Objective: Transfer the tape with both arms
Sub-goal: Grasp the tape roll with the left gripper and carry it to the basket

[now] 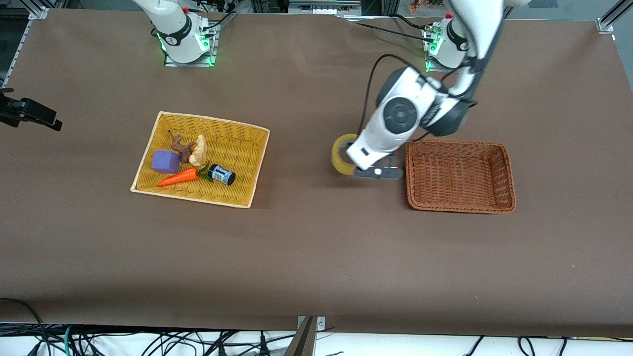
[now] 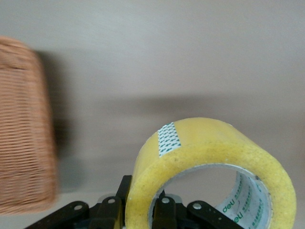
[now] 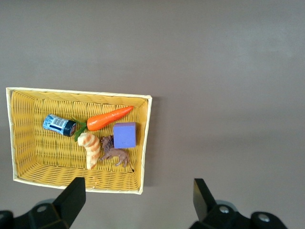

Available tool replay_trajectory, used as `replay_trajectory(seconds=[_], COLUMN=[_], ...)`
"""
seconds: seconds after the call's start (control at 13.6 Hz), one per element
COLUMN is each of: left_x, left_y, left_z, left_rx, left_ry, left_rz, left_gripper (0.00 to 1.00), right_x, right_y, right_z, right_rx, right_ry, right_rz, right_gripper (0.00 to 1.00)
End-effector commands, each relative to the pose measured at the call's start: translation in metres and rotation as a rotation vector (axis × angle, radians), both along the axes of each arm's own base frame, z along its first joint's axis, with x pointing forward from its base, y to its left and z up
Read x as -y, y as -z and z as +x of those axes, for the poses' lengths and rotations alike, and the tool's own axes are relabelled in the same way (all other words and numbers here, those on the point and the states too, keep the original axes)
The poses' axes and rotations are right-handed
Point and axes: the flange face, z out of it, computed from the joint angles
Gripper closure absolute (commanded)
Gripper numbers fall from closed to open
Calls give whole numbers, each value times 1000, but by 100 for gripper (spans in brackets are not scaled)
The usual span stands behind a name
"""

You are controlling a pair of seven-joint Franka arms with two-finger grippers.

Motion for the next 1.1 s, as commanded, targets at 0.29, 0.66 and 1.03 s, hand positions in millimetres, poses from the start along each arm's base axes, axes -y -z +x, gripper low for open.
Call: replay_trajectory(seconds=[0.29,0.66,1.03], left_x=[-201,-309,-309], left_y=[-33,32,120], left_z=[42,51,33], left_rx=[-89,-153,-61], left_ry=[187,253,271], left_rz=[23,12,26], left_gripper=[100,100,99], right_x=[-3,-3,-2], right_y=[-3,-3,-2], right_z=[-3,-3,-3], right_rx=[-4,-4,-4], right_ry=[-13,-13,-11], right_rz=[2,7,6], right_gripper=[0,0,0])
